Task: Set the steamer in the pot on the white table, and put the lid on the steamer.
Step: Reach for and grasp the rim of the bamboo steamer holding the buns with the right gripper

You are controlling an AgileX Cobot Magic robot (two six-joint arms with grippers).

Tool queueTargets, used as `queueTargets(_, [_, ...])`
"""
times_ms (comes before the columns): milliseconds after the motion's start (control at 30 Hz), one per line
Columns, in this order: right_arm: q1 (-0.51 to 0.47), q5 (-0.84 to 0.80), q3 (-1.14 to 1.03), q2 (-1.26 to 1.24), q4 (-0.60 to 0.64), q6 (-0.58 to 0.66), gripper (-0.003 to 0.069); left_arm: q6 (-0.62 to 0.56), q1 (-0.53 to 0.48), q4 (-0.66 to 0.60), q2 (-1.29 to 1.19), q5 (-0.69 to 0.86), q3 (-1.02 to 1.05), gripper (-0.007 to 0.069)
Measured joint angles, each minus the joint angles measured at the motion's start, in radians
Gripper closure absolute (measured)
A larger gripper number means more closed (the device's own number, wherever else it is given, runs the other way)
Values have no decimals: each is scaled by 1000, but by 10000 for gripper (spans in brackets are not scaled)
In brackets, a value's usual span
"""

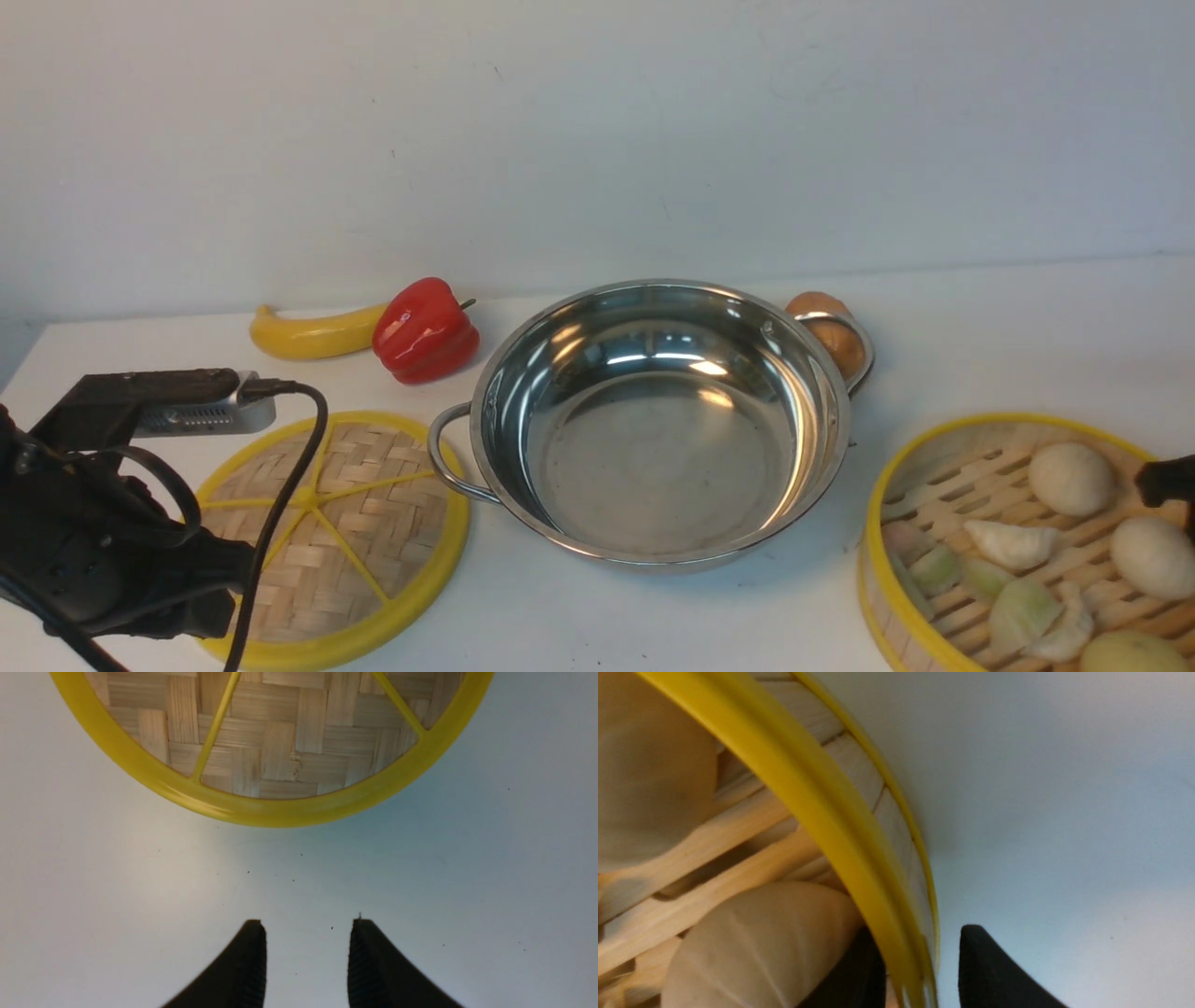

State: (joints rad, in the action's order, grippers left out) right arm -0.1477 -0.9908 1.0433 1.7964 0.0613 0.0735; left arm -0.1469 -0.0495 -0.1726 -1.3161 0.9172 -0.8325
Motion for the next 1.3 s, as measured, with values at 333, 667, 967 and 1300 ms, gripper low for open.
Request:
queueTargets(333, [0,1,2,0,-9,7,587,0,0,0,0,-1,0,384])
queueTargets(667, [0,-10,2,0,-14,-3,603,0,0,0,0,-4,0,384])
queueTargets(967, [0,-91,31,1,-22,-7,603,0,0,0,0,-4,0,384])
queueTargets(1300, [0,-222,193,-2,-61,-11,603,0,0,0,0,-4,0,384])
